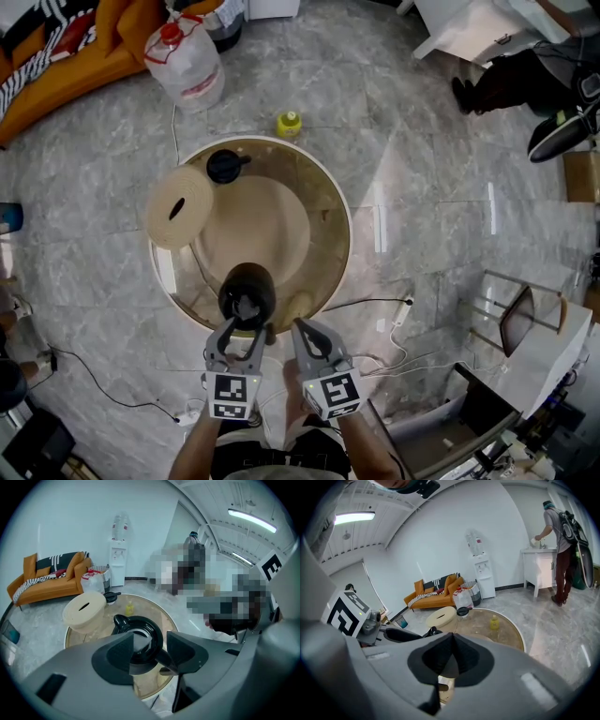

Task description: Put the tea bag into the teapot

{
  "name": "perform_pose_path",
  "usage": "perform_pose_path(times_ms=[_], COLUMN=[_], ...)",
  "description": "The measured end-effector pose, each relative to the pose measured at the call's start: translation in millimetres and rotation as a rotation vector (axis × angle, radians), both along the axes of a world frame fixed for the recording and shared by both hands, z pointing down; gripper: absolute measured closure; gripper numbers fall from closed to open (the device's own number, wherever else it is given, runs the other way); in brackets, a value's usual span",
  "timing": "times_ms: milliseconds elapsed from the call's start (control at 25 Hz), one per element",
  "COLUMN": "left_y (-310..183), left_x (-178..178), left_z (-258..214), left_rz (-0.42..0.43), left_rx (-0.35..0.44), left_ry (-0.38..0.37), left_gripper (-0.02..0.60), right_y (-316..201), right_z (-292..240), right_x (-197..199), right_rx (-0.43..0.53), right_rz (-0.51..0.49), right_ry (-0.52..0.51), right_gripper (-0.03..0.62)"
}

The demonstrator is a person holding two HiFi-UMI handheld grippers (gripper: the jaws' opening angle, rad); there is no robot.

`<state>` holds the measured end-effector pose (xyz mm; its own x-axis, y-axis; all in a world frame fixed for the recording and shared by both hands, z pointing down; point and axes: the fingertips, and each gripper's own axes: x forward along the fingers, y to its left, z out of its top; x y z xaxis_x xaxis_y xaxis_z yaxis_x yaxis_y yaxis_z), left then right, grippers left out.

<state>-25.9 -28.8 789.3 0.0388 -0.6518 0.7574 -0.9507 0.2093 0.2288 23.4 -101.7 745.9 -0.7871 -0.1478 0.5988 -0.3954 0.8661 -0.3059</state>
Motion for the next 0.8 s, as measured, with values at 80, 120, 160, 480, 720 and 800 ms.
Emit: perform_pose_path(times_ms=[80, 120, 160, 480, 720, 800], left_y=[-0.2, -0.5, -0.8, -2.5, -9.4, -12.6], left_x=[1.5, 1.9, 2.2, -0.5, -13.7, -20.2], left_z=[-4.2, -6.1, -8.1, -40.5, -100.1, -126.7], left_rz=[0.003, 0.005, 0.006, -0.002, -0.001, -0.001], left_rx=[0.008, 0.011, 0.016, 0.060, 0.130, 0.164], left_ry=[0.001, 0.001, 0.000, -0.007, -0.070, -0.100], left_gripper=[0.362, 0.362, 0.362, 0.362, 0.362, 0.362], right_y=[1.0, 1.3, 1.3, 2.1, -0.2, -4.0], right_z=[-3.9, -5.8, -7.9, -38.8, -84.3, -105.2], right_x=[1.6, 2.3, 2.9, 6.0, -2.8, -6.4], right_rx=[0.004, 0.007, 0.011, 0.050, 0.097, 0.120], right_rz=[0.003, 0.005, 0.006, 0.012, 0.009, 0.014], right_ry=[0.000, -0.001, -0.002, -0.027, -0.061, -0.079], right_gripper=[0.595, 0.595, 0.595, 0.595, 0.595, 0.595])
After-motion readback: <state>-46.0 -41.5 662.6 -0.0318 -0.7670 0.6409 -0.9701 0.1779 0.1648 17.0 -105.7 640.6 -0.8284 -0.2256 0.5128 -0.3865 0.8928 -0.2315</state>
